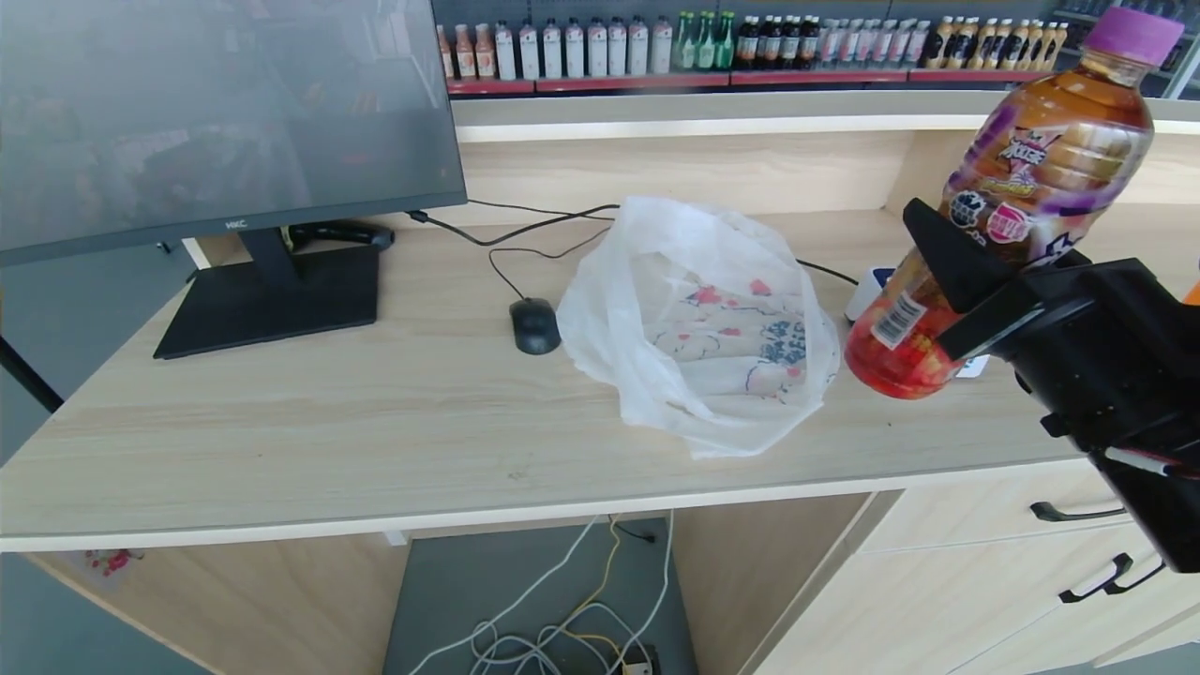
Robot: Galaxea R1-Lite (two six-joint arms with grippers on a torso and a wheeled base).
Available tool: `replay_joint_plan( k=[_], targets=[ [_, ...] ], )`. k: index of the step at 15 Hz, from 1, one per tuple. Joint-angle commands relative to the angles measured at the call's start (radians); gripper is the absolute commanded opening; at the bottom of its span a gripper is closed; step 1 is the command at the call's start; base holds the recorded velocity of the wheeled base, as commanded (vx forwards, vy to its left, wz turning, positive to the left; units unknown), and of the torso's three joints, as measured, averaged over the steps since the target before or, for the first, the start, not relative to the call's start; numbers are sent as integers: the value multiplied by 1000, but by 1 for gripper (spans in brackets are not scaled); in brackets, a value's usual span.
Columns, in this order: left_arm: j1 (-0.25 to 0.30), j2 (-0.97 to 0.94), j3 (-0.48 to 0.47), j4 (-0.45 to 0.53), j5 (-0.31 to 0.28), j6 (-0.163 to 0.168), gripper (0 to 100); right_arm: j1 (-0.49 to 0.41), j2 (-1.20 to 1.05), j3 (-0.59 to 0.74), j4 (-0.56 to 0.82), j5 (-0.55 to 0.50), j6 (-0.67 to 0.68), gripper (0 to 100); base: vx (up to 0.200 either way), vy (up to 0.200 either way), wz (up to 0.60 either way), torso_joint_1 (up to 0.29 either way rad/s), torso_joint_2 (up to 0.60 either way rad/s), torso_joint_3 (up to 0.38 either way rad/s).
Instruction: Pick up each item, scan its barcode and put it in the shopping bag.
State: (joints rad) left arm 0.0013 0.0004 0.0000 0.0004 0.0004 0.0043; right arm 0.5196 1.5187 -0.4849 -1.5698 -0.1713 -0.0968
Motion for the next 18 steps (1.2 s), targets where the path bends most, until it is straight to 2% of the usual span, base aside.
replay_joint_plan(
  k=[1, 4, 7, 9, 11, 12, 14, 18],
  targets=[
    [0, 0, 0, 1, 1, 0, 100, -1, 6, -1, -1, -1, -6, 0, 0, 0, 0, 0, 0, 0],
    [0, 0, 0, 0, 1, 0, 100, 5, 46, -1, -1, 1, -12, 0, 0, 0, 0, 0, 0, 0],
    [0, 0, 0, 1, 0, 0, 100, 10, 144, -57, -1, 3, -63, 0, 0, 0, 0, 0, 0, 0],
    [0, 0, 0, 1, 1, 0, 100, 4, 202, -96, -1, 42, -63, 0, 0, 0, 0, 0, 0, 0],
    [0, 0, 0, 1, 0, 0, 100, -7, 256, -210, 13, 67, -63, 0, 0, 0, 0, 0, 0, 0],
    [0, 0, 0, 0, 1, 0, 100, -4, 284, -324, 85, 68, -64, 0, 0, 0, 0, 0, 0, 0],
    [0, 0, 0, 1, 0, 0, 100, -4, 314, -449, 201, 70, -64, 0, 0, 0, 0, 0, 0, 0],
    [0, 0, 0, 1, 0, 0, 100, -7, 433, -626, 301, 87, -63, 0, 0, 0, 0, 0, 0, 0]
  ],
)
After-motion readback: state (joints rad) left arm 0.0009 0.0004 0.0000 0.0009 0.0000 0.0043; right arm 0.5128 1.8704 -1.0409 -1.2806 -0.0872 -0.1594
